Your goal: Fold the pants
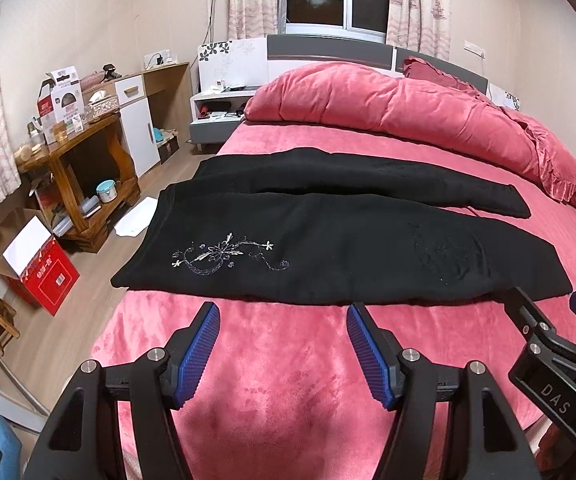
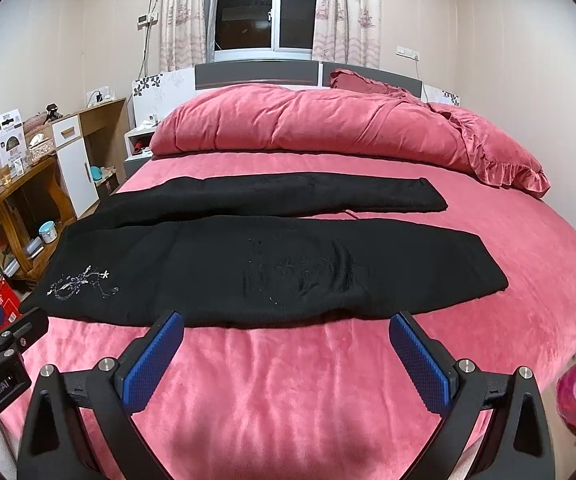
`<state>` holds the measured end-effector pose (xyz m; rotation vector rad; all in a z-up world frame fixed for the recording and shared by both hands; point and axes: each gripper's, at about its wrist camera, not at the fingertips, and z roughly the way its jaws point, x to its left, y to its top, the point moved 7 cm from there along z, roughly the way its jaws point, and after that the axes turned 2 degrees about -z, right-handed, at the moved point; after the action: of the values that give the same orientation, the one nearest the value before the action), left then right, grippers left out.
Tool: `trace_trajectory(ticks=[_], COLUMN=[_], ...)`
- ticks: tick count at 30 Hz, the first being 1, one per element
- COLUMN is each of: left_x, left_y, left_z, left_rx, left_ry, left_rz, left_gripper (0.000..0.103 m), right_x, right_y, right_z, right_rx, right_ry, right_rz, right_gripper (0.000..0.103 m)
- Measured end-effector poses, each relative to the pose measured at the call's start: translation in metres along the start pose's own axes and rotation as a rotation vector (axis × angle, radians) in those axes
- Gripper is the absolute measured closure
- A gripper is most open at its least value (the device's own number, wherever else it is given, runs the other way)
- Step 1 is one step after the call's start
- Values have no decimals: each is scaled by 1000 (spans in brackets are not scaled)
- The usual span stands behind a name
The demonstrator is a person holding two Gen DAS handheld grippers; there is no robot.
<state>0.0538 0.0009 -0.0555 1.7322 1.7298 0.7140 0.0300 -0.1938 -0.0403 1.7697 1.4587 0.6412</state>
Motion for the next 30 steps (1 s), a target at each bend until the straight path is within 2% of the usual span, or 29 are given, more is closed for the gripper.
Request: trace_trajectory(ticks=[30], left_x=[5], left_y=[-5], left_z=[9], left_rx=[30], left_ry=[12], left_rz=[-13], left_gripper=[36], right_x=[-2], right_y=[-7], right_z=[9], right_rx=[40], right_ry=[3], right_rz=[14], right_gripper=[0])
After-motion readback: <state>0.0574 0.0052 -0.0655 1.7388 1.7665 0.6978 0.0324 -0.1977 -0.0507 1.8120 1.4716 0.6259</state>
